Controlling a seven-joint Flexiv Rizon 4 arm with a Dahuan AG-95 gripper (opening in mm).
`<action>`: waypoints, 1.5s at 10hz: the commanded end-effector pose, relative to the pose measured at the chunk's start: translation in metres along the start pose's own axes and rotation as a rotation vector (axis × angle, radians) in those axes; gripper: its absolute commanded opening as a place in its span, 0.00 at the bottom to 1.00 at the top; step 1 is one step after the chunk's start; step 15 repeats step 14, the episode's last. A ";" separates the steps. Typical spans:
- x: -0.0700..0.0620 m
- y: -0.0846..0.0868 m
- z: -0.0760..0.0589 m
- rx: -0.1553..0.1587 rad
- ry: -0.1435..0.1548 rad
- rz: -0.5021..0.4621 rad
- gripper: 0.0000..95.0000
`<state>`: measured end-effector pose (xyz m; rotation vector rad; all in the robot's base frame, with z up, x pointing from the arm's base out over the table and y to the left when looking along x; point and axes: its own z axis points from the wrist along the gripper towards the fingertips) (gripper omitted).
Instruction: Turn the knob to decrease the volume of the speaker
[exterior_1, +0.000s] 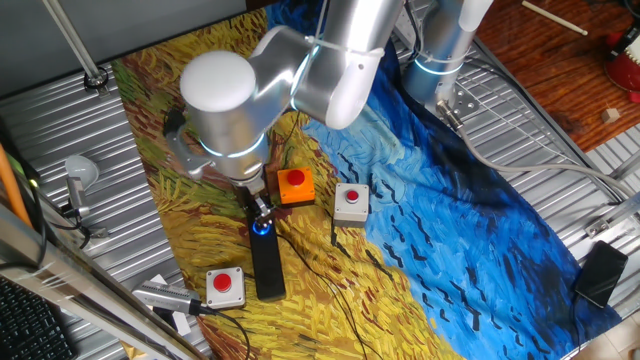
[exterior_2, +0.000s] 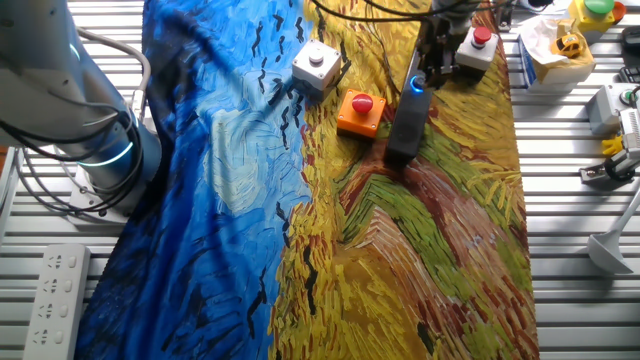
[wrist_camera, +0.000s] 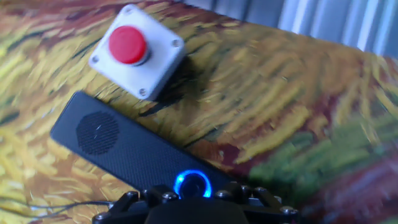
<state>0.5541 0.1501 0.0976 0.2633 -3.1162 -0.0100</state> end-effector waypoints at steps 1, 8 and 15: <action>0.000 0.000 -0.001 -0.006 0.006 -0.111 0.40; 0.018 -0.036 -0.006 0.012 0.035 -0.321 0.40; 0.032 -0.055 -0.009 0.009 0.032 -0.381 0.40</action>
